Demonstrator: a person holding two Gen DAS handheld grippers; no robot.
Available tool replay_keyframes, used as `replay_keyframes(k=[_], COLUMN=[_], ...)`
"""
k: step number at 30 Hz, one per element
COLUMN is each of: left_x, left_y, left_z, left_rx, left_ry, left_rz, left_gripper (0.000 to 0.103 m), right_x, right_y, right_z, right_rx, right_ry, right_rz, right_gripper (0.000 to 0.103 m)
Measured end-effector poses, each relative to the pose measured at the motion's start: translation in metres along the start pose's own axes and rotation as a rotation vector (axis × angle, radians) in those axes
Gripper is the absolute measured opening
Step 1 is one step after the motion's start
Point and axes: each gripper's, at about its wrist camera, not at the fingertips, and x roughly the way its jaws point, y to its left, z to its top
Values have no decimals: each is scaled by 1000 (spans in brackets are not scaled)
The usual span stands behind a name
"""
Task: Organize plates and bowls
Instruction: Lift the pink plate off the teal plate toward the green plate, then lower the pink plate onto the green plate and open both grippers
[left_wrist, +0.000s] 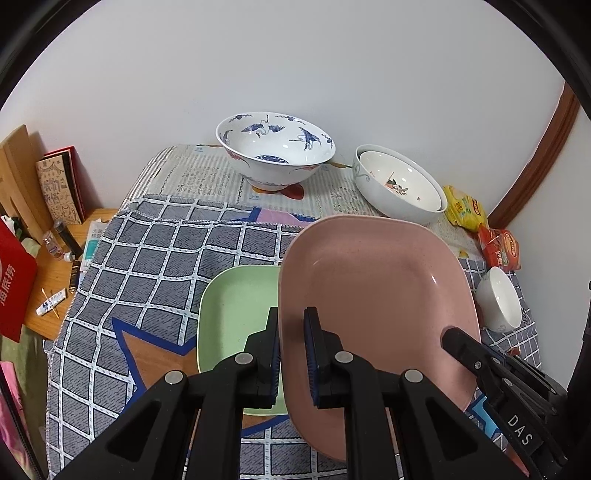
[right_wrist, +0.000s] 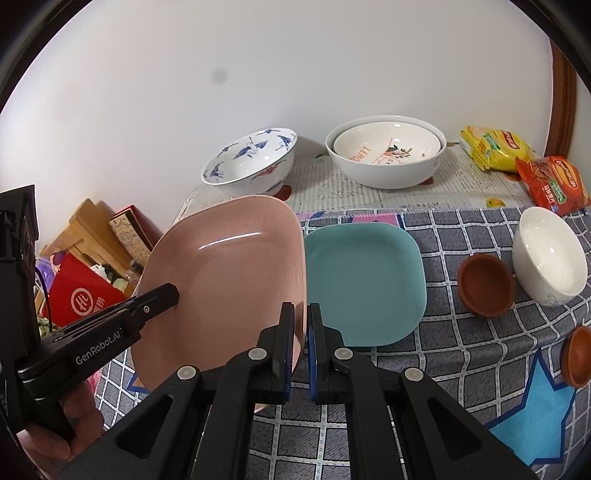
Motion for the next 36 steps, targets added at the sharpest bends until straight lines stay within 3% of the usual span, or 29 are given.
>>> replay_keyframes(k=[21, 36], left_x=[38, 58], left_y=[50, 51], left_z=[-6, -6], left_rx=[-70, -43], left_ry=[71, 92], left_rz=[91, 121], left_gripper=[12, 12], right_x=[68, 86], right_y=[22, 33], right_z=[-12, -18], right_rx=[-20, -123], right_ry=[120, 134], right_rz=[66, -5], right_gripper=[7, 10])
